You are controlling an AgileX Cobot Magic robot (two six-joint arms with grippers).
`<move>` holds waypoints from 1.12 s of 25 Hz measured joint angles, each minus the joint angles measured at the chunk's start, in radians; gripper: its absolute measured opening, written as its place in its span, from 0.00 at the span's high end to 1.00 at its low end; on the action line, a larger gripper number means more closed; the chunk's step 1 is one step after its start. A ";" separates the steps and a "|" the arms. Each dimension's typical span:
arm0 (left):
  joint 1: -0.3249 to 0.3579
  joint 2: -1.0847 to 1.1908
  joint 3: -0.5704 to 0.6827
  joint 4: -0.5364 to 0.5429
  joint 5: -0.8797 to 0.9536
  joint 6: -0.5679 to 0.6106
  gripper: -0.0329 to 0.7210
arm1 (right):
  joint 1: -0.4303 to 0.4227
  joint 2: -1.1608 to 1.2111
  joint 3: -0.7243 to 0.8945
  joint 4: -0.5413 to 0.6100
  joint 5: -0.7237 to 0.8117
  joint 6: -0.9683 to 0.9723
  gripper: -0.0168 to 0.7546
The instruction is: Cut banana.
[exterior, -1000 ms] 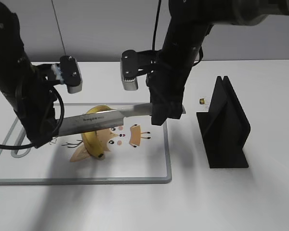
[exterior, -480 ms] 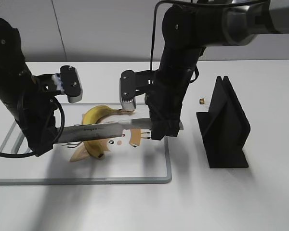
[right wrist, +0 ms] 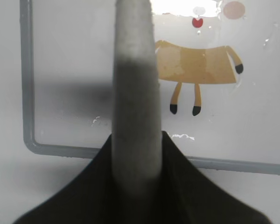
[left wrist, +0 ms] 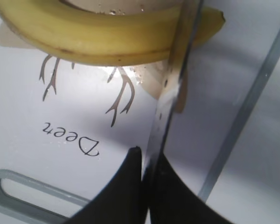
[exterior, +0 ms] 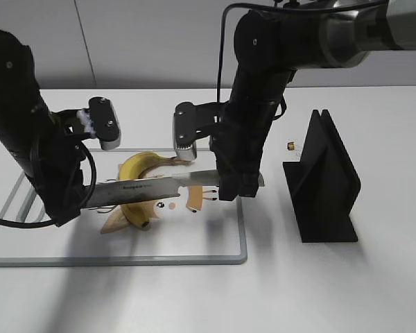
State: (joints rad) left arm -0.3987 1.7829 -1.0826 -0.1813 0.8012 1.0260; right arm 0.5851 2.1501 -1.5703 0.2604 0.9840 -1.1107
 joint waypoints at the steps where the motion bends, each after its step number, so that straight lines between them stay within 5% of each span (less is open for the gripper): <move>1: 0.000 0.004 0.000 -0.001 -0.003 0.000 0.96 | 0.000 0.000 0.001 -0.002 -0.001 0.000 0.77; 28: -0.001 0.043 0.147 -0.044 -0.250 0.001 0.96 | 0.002 0.109 -0.009 -0.020 -0.039 -0.005 0.75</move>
State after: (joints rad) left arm -0.3993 1.8264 -0.9353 -0.2253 0.5507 1.0269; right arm 0.5871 2.2593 -1.5788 0.2404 0.9449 -1.1152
